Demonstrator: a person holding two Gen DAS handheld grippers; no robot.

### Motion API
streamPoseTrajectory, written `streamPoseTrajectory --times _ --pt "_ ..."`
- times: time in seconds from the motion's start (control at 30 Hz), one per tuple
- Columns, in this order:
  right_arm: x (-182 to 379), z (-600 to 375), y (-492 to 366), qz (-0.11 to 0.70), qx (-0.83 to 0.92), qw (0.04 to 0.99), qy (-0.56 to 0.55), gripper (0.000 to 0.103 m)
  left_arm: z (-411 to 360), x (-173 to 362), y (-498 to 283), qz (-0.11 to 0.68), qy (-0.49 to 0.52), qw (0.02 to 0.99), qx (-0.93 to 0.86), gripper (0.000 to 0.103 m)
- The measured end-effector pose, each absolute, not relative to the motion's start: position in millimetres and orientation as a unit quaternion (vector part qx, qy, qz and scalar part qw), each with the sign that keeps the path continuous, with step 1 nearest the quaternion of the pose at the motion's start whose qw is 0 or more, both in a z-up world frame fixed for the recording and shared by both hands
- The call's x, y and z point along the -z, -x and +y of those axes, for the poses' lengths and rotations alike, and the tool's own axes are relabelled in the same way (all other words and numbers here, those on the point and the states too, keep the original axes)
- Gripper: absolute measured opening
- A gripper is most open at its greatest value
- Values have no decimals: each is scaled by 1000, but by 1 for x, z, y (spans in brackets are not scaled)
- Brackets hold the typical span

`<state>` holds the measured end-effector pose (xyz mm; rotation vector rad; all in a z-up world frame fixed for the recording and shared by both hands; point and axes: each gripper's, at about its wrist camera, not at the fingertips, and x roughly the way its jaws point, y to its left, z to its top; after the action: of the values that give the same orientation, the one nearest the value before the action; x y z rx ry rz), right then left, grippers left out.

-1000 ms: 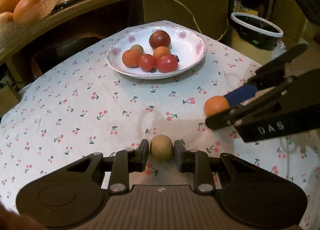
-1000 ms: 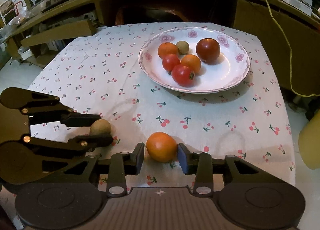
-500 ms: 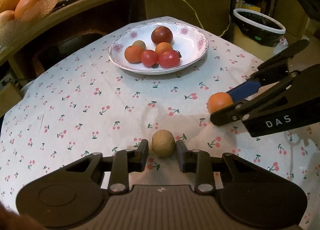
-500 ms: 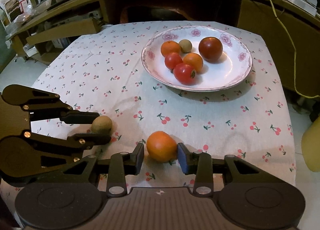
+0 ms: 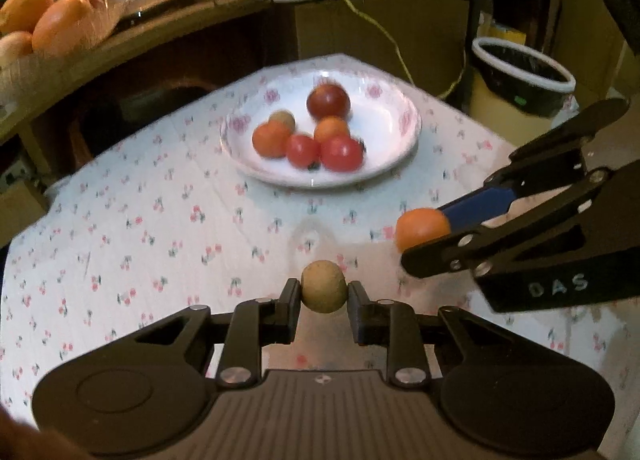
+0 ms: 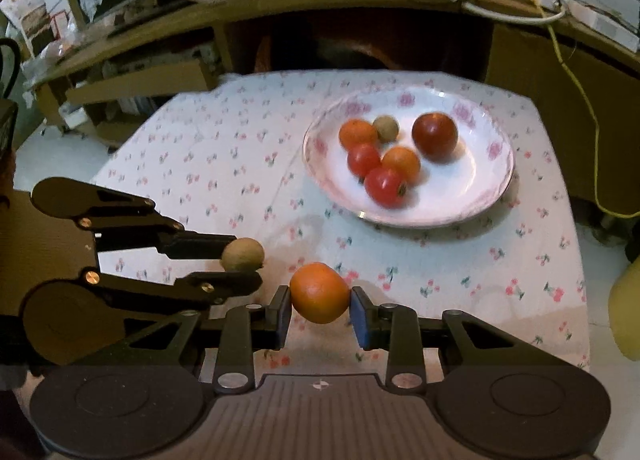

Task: Organize fruits
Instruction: 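Carry the tan fruit and orange over the white plate with both grippers, then lower both fruits into the plate and open both grippers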

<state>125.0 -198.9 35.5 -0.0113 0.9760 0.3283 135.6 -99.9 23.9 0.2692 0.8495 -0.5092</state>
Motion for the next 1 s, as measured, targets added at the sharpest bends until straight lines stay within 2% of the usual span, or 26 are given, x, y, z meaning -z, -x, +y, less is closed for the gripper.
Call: streamPoseTrajectory --times 0.57,1.0 --pt "-57 -221 -155 410 -105 906 -14 32 -139 -48 -172 359 -128 893 240 32" --pt "-50 -236 -178 413 -72 908 -12 33 -139 -37 -201 370 -121 897 210 32"
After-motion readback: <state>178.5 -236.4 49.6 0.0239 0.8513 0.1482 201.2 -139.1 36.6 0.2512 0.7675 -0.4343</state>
